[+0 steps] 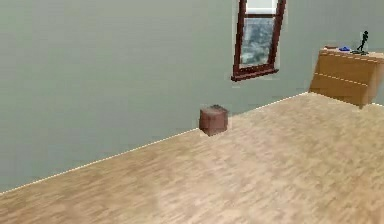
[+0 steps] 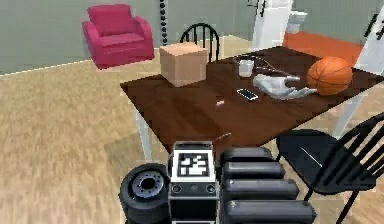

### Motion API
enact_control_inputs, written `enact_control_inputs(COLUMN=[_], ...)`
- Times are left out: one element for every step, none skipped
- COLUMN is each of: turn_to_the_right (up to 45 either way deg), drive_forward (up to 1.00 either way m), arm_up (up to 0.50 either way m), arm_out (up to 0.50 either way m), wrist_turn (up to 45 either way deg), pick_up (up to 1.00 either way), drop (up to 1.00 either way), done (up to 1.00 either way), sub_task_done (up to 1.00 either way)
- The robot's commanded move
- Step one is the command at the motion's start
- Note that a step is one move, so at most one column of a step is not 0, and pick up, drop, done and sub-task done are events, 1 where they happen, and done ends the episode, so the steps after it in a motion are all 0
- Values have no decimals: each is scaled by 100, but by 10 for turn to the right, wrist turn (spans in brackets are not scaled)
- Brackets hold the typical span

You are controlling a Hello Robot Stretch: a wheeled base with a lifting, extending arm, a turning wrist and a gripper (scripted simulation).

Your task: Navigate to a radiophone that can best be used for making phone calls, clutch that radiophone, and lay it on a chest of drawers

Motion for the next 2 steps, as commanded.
enact_control_inputs(turn_to_the_right=[60, 0], drive_forward=[0, 25], arm_up=[0, 0], arm_out=[0, 0], wrist_turn=[0, 0], pick_up=[0, 0], drop=[0, 0], done=[0, 0], sub_task_done=[0, 0])
